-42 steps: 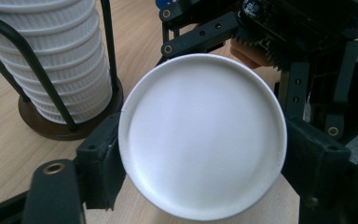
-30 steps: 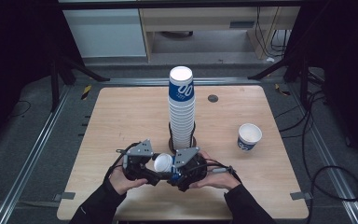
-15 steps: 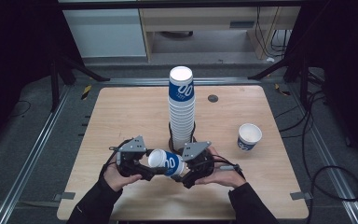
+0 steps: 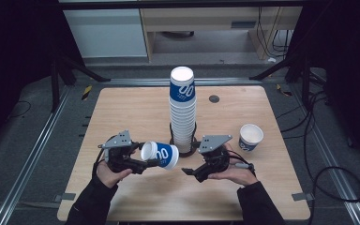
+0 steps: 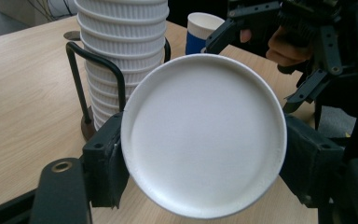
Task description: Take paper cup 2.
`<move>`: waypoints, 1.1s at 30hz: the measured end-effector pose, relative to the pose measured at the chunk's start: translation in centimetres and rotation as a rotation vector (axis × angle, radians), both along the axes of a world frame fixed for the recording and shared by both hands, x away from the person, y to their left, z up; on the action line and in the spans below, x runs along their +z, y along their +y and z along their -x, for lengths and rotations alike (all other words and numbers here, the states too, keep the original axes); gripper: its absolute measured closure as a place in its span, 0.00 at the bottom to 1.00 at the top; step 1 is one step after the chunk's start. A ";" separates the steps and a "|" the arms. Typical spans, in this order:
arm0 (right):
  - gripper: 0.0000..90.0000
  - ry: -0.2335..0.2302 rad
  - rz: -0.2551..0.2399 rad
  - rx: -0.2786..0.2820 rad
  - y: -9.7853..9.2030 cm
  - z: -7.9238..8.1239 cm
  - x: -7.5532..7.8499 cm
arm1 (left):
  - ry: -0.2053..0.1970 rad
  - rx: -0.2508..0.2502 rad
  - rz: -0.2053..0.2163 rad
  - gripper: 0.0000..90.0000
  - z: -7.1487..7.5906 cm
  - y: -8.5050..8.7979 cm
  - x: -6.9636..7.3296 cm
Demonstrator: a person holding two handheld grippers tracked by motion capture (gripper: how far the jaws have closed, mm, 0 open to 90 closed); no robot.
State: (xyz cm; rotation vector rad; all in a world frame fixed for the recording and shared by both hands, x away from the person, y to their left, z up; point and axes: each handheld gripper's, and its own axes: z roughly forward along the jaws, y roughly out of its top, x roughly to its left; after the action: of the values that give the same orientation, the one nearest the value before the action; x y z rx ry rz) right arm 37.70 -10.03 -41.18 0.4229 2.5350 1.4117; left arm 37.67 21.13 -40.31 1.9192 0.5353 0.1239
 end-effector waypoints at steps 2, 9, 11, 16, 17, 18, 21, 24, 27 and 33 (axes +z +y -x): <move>0.08 0.008 0.003 0.002 0.0 -0.1 -0.1 | 0.004 -0.005 0.016 0.29 0.0 0.0 -0.1; 0.08 0.036 -0.003 0.025 0.4 -0.2 -0.5 | 0.002 -0.036 0.048 0.29 0.0 -0.5 -0.4; 0.08 0.043 -0.015 0.036 0.5 -0.2 -0.5 | 0.005 -0.056 0.066 0.29 0.1 -0.7 -0.4; 0.09 0.055 -0.053 0.063 0.7 0.0 -0.4 | -0.004 -0.086 0.079 0.29 0.4 -1.1 -0.2; 0.09 0.053 -0.057 0.070 0.8 0.0 -0.4 | -0.006 -0.091 0.082 0.29 0.5 -1.2 -0.2; 0.09 0.055 -0.063 0.077 0.9 0.1 -0.4 | -0.006 -0.101 0.082 0.29 0.6 -1.3 -0.2; 0.09 0.064 -0.065 0.093 1.2 0.2 -0.6 | -0.009 -0.125 0.079 0.29 0.8 -1.8 -0.2; 0.09 0.070 -0.059 0.114 1.7 0.2 -0.9 | -0.012 -0.147 0.075 0.29 1.0 -2.2 -0.2; 0.09 0.079 -0.059 0.131 2.2 0.3 -1.1 | -0.013 -0.167 0.065 0.29 1.2 -2.6 -0.3; 0.13 0.078 -0.051 0.160 2.7 0.5 -1.5 | -0.007 -0.191 0.045 0.29 1.4 -3.1 -0.5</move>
State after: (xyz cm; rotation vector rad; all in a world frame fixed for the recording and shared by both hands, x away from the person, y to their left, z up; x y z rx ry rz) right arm 37.17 -7.37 -42.66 0.2948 2.6515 1.5467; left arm 36.31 17.99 -40.83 1.9148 0.3450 -0.0042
